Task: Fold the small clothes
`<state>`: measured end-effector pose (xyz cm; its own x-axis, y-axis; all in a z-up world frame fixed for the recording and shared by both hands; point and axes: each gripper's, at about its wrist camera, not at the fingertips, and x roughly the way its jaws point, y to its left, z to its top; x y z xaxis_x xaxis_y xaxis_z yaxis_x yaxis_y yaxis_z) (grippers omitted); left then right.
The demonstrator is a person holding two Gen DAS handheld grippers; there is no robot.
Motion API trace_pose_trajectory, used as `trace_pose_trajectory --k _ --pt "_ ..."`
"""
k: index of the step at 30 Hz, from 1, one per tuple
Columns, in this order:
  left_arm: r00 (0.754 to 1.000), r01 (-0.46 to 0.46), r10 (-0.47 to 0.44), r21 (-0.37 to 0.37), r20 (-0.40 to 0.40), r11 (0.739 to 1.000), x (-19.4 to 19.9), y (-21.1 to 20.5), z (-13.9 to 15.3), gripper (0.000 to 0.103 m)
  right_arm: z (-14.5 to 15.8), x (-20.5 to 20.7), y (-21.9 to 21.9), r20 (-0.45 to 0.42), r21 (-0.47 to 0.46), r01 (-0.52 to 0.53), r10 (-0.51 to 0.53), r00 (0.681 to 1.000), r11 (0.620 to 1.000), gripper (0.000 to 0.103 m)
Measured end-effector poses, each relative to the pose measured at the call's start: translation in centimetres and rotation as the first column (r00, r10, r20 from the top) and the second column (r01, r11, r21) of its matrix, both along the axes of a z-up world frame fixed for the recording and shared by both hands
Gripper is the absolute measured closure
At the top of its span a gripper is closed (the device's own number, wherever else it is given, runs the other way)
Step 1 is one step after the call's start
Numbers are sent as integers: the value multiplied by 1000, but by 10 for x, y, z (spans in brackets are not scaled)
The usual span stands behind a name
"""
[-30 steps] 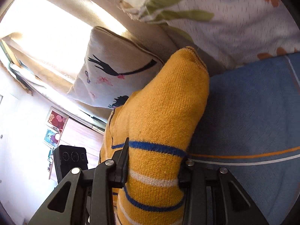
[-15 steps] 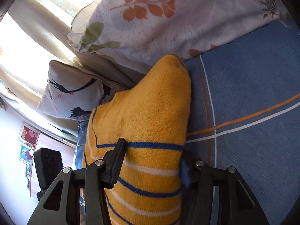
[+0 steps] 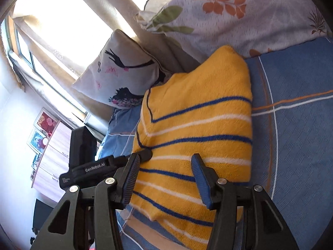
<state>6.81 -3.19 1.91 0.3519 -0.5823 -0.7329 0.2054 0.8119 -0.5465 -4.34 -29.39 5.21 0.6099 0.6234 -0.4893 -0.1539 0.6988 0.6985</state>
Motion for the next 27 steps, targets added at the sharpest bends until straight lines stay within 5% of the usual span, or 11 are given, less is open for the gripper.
trace_pose_trajectory --k 8,12,15,17,21,27 --pt "990 46 -45 -4 132 999 -47 13 37 39 14 -46 25 65 -9 -82 83 994 997 46" --pt "984 131 -137 56 111 990 -55 -6 26 37 -11 -56 40 -1 -40 -135 135 991 990 46" --pt "981 160 -175 167 82 973 -55 -19 12 40 -26 -61 38 -52 -175 -50 41 998 983 46" --pt "983 134 -159 226 96 965 -55 -14 11 55 -27 -66 21 -44 -200 45 -55 998 979 55" --pt "993 52 -73 209 92 977 -39 2 18 56 -27 -74 -17 -52 -170 192 -204 978 966 64" --pt "991 49 -75 223 110 974 -42 4 17 51 -18 -86 -10 -34 -206 175 -186 982 963 67"
